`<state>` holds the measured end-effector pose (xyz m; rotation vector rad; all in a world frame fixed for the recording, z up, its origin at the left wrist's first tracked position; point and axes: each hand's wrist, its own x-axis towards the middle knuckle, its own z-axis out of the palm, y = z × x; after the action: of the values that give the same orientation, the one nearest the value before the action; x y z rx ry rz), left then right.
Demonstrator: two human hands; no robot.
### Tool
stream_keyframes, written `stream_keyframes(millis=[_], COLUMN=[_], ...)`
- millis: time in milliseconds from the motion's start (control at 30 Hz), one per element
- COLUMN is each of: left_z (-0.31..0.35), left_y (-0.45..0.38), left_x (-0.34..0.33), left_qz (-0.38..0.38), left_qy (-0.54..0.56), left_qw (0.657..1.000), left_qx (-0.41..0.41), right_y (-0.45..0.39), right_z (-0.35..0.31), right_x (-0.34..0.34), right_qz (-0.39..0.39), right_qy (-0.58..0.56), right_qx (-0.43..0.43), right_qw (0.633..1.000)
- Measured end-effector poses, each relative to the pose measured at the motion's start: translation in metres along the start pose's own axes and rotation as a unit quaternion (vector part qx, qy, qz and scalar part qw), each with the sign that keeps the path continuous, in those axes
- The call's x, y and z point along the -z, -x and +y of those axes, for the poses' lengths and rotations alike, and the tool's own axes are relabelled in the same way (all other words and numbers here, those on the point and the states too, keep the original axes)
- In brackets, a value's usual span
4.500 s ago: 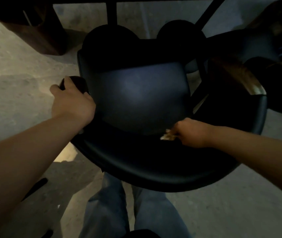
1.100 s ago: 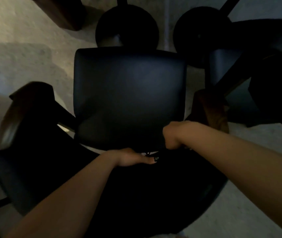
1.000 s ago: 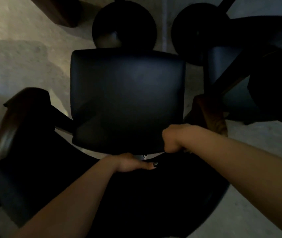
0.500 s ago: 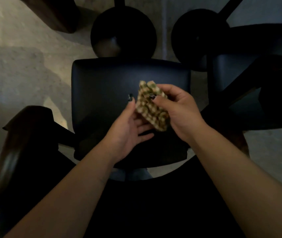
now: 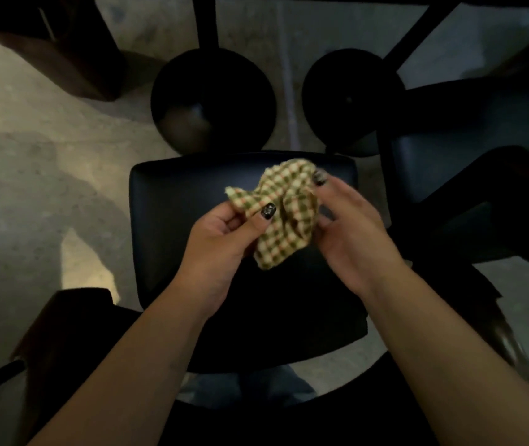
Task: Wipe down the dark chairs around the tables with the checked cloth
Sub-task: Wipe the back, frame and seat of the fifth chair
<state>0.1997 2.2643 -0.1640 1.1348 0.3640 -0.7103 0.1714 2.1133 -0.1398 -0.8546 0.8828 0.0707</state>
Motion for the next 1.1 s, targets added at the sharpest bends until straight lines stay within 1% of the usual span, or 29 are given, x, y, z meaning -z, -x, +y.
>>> stream_keyframes(millis=[67,133,200,267,333,400,533,567,667,733,800,900,1000,1100], left_z=[0.007,0.015,0.02,0.022,0.023,0.024,0.028,0.029,0.031,0.033,0.033,0.034,0.037,0.042], left_y=[-0.006,-0.012,-0.016,-0.02,-0.021,-0.019,-0.016,-0.016,-0.021,-0.024,-0.028,-0.033,-0.038,-0.048], left_x=[0.006,0.012,0.02,0.028,0.033,0.034,0.03,0.029,0.03,0.03,0.032,0.036,0.035,0.032], left_qz=[-0.002,0.006,0.025,0.049,0.059,0.036,-0.037,-0.047,-0.048,-0.046,-0.045,-0.041,-0.04,-0.076], left_qy=[-0.013,-0.034,-0.058,-0.083,-0.103,-0.115,-0.144,-0.152,-0.156,-0.14,-0.132,-0.169,-0.153,-0.153], left_qw=[1.0,0.999,0.998,0.995,0.993,0.993,0.989,0.987,0.986,0.989,0.99,0.983,0.986,0.985], left_qx=[0.0,-0.001,0.0,0.003,-0.001,-0.004,-0.013,-0.016,-0.023,-0.022,-0.033,-0.053,-0.049,-0.035], right_y=[-0.004,-0.009,-0.013,-0.013,-0.013,-0.014,-0.014,-0.016,-0.023,-0.026,-0.026,-0.023,-0.022,-0.026], right_z=[0.011,0.019,0.022,0.023,0.022,0.021,0.022,0.024,0.024,0.019,0.012,0.001,-0.009,-0.021], right_x=[-0.012,-0.023,-0.029,-0.028,-0.024,-0.018,-0.016,-0.015,-0.012,-0.01,-0.009,-0.014,-0.018,-0.017], right_qz=[0.023,0.059,0.089,0.093,0.086,0.065,-0.003,-0.003,0.039,0.048,0.018,-0.06,-0.109,-0.136], right_qy=[0.019,0.029,-0.002,-0.022,-0.005,0.036,0.157,0.179,0.234,0.222,0.164,0.072,0.071,0.093], right_qx=[-0.016,-0.011,0.002,0.014,0.021,0.013,-0.052,-0.047,0.003,0.039,0.053,0.042,0.039,0.05], right_qw=[0.999,0.998,0.996,0.995,0.996,0.997,0.986,0.983,0.972,0.973,0.985,0.995,0.991,0.985])
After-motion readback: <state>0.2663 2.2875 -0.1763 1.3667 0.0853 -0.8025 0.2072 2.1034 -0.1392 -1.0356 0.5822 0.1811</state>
